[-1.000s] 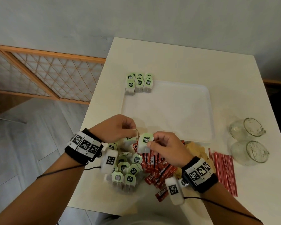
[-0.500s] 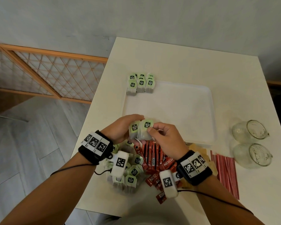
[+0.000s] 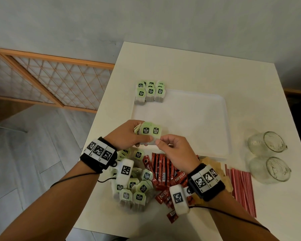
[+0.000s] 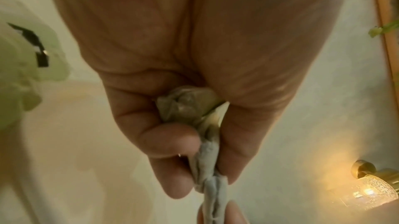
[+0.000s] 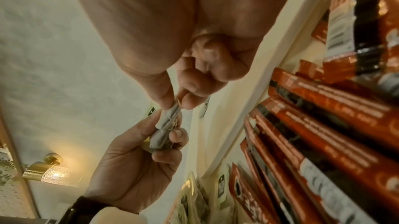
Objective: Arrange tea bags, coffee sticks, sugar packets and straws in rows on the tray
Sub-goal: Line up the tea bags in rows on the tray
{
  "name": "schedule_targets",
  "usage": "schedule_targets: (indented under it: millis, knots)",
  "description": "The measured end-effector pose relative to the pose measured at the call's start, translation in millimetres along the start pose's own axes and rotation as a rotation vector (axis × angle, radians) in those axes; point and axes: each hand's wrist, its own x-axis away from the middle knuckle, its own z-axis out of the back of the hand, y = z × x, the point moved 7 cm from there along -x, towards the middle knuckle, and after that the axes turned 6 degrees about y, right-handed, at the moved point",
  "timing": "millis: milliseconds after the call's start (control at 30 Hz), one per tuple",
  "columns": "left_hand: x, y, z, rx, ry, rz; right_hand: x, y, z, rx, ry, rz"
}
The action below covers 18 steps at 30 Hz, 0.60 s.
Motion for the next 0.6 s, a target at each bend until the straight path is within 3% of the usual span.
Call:
schedule_targets:
  millis: [233,600]
  knots:
    - [-14.8,-10.7,22.2,0.011,0.053,0.093,-25.7,-10.7,13.3,0.033,0.081,-0.038]
    - [-43.1,-10.3,57.6,0.081,0.131,0.176,-121.5,-21.4,9.1,0.175,0.182,-0.063]
